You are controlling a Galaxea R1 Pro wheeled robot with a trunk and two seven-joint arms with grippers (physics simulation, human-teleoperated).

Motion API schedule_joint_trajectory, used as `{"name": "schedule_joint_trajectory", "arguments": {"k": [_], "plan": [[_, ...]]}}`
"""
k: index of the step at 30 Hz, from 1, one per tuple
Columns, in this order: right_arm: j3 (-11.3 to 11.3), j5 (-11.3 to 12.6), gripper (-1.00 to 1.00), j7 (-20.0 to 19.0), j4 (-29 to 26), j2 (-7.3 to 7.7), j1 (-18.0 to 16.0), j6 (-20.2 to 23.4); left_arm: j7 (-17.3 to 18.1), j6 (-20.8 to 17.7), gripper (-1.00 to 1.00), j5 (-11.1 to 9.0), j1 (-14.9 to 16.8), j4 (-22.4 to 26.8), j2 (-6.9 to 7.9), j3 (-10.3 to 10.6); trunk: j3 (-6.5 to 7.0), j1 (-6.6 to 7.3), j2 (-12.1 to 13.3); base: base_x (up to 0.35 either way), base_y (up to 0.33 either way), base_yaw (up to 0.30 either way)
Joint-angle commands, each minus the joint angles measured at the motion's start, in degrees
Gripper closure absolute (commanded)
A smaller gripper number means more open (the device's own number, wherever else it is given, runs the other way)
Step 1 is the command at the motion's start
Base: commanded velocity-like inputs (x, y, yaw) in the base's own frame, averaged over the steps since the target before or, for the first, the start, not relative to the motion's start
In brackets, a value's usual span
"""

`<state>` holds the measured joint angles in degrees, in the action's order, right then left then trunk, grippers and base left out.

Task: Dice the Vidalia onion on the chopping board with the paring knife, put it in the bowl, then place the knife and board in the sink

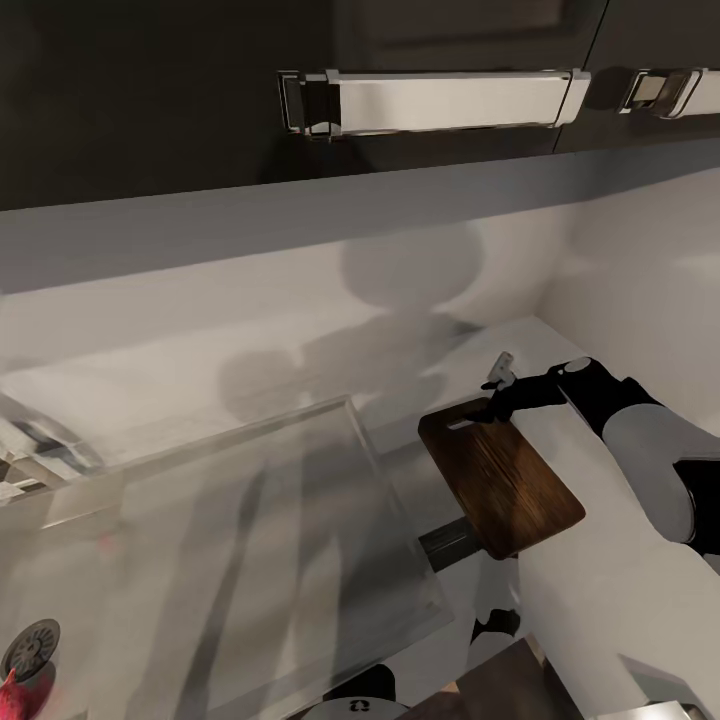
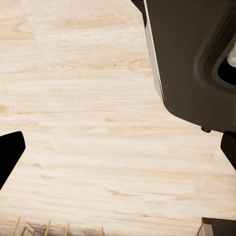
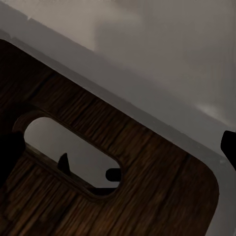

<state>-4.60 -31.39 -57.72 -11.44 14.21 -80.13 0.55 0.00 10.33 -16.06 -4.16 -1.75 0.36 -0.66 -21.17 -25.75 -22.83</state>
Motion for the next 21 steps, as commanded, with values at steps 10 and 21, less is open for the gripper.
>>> {"name": "schedule_joint_trajectory", "arguments": {"k": [10, 21], "plan": [[-0.5, 0.15, -1.0, -0.11, -0.07, -0.05, -0.03, 0.06, 0.0, 0.3, -1.0, -0.11, 0.03, -0.09, 0.0, -0.02, -0.08, -0.03, -0.09, 0.0, 0.0, 0.0], [-0.5, 0.14, -1.0, -0.11, -0.07, 0.03, -0.03, 0.06, 0.0, 0.3, -1.0, -0.11, 0.03, -0.18, 0.0, 0.04, -0.08, -0.03, -0.09, 0.0, 0.0, 0.0]]}}
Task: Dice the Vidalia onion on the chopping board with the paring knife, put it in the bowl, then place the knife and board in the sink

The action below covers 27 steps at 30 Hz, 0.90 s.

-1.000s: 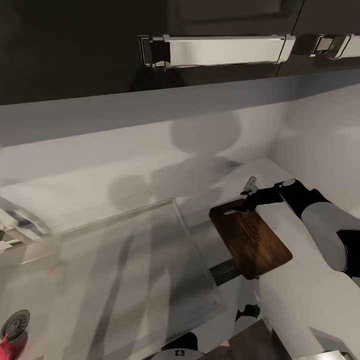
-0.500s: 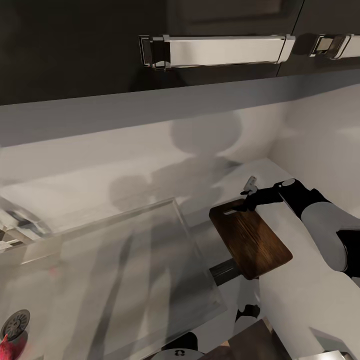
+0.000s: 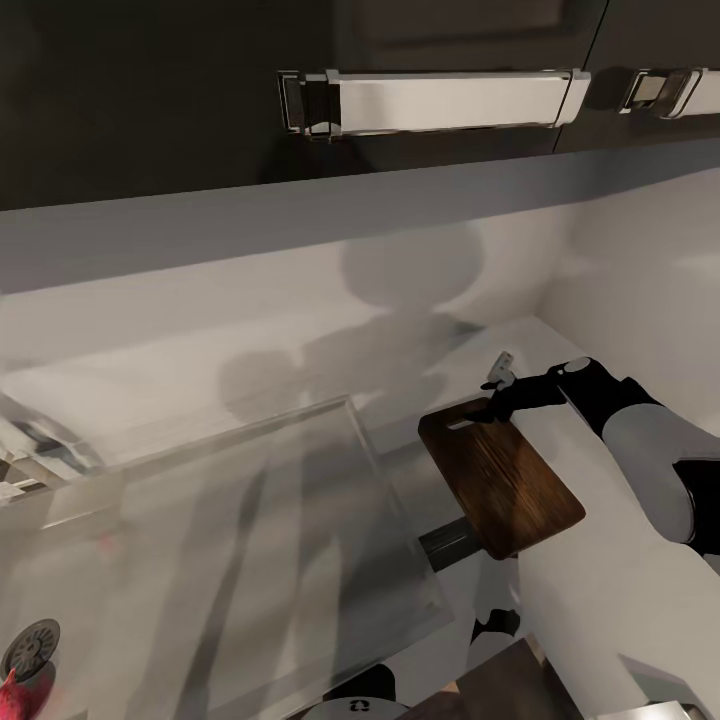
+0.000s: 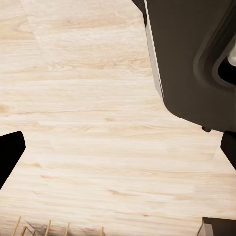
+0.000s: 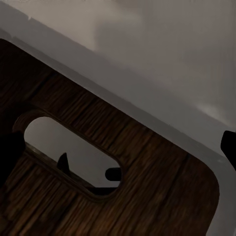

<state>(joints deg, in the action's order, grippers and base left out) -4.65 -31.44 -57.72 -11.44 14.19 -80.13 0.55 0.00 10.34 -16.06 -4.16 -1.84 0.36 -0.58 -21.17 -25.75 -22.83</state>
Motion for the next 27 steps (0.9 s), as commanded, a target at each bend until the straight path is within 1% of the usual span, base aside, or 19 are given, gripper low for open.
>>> {"name": "schedule_joint_trajectory", "arguments": {"k": [1, 17, 27], "plan": [[-0.45, 0.18, -1.0, -0.11, -0.07, 0.04, -0.03, 0.06, 0.0, 0.3, -1.0, -0.12, 0.03, -0.1, 0.0, -0.03, -0.08, -0.03, -0.09, 0.0, 0.0, 0.0], [-0.28, 0.15, -1.0, -0.11, -0.15, 0.04, -0.03, 0.12, 0.0, 0.3, -1.0, -0.12, 0.03, -0.1, 0.0, -0.03, -0.08, -0.03, -0.09, 0.0, 0.0, 0.0], [-0.29, 0.11, -1.0, -0.11, -0.69, 0.11, -0.03, 0.15, 0.0, 0.3, -1.0, -0.12, 0.03, -0.18, 0.0, -0.03, -0.08, -0.03, -0.09, 0.037, 0.0, 0.0]]}}
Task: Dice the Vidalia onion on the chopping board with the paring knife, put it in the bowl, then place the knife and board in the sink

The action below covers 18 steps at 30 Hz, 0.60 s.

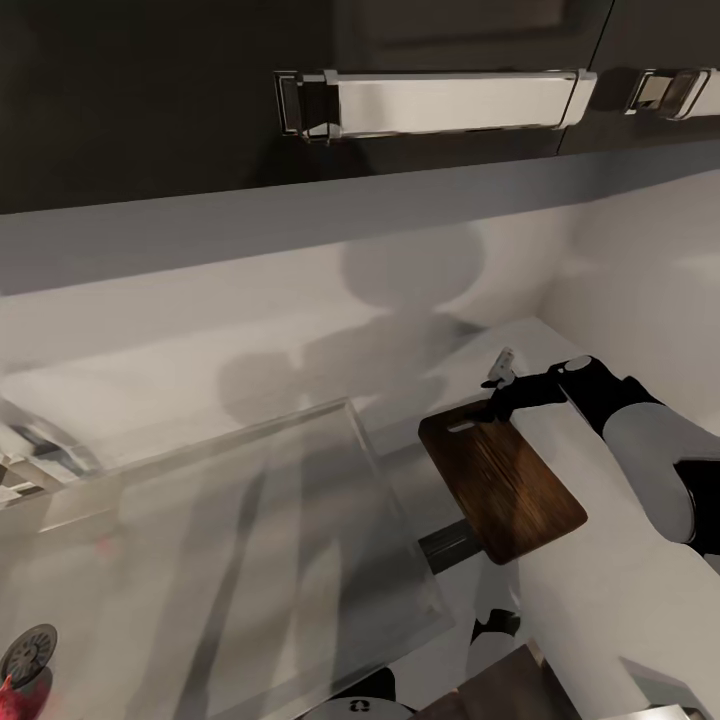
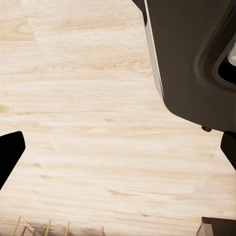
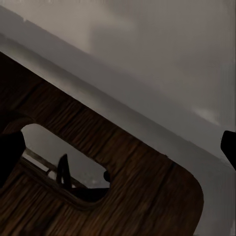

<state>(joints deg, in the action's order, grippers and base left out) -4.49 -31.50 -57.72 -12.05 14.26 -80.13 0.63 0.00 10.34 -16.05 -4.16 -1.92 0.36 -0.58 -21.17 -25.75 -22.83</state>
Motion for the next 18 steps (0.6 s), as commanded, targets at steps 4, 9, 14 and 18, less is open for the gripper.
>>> {"name": "schedule_joint_trajectory", "arguments": {"k": [4, 9, 14, 18], "plan": [[-0.63, 0.13, -1.0, -0.11, -1.88, 0.06, -0.03, 1.15, 0.0, 0.3, -1.0, -0.12, 0.03, -0.1, 0.0, -0.04, -0.08, -0.03, -0.09, 0.002, 0.0, 0.0], [-1.58, -1.53, -1.0, -0.11, -2.47, -0.28, -0.03, 3.02, 0.0, 0.3, -1.0, -0.12, 0.03, -0.18, 0.0, -0.04, -0.08, -0.03, -0.09, 0.0, 0.0, 0.0], [-2.63, -3.57, -1.0, -0.18, -2.53, -0.61, -0.03, 3.3, 0.0, 0.3, -1.0, -0.12, 0.03, -0.26, 0.0, -0.04, -0.08, -0.03, -0.09, 0.0, 0.0, 0.0], [-2.7, -3.77, -1.0, -1.73, -2.54, -0.63, -0.03, 3.32, 0.0, 0.3, -1.0, -0.12, 0.04, -0.27, 0.0, -0.04, -0.08, -0.03, -0.09, 0.0, 0.0, 0.0]]}}
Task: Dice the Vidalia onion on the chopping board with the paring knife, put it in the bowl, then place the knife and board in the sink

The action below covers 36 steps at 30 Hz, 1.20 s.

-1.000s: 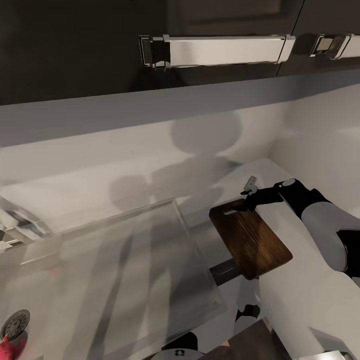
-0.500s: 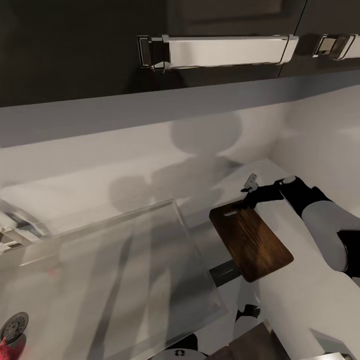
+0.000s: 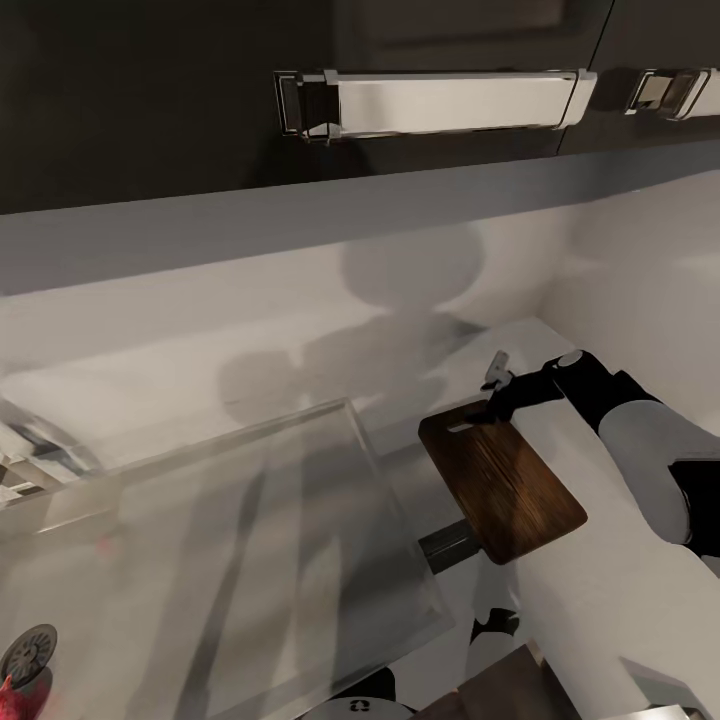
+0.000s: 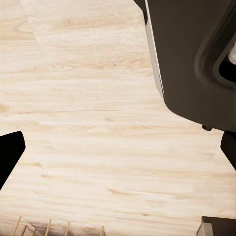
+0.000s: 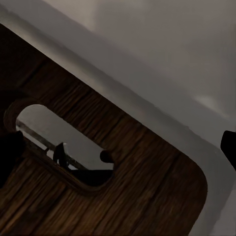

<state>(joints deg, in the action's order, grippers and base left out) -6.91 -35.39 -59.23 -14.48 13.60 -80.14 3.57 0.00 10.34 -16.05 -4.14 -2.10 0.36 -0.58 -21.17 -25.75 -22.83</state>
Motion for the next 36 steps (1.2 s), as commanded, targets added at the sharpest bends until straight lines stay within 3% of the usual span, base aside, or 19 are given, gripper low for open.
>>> {"name": "schedule_joint_trajectory", "arguments": {"k": [1, 32, 36], "plan": [[-0.29, 0.07, -1.0, -1.02, -0.13, 0.03, -0.02, 0.38, 0.0, 0.3, -1.0, -0.12, 0.02, -0.1, 0.0, -0.04, -0.08, -0.03, -0.09, 0.0, 0.0, 0.0], [-0.36, -0.02, -1.0, -1.66, -0.2, -0.2, -0.02, 0.37, 0.0, 0.47, -1.0, -0.12, 0.02, -0.06, -0.02, -0.04, -0.08, -0.03, -0.09, 0.012, 0.0, 0.0], [-2.2, -0.58, -1.0, -1.78, -0.74, -0.92, -0.02, 0.37, 0.0, 0.47, -1.0, -0.12, 0.01, -0.08, -0.08, -0.04, -0.08, -0.03, -0.09, 0.0, 0.0, 0.0]]}}
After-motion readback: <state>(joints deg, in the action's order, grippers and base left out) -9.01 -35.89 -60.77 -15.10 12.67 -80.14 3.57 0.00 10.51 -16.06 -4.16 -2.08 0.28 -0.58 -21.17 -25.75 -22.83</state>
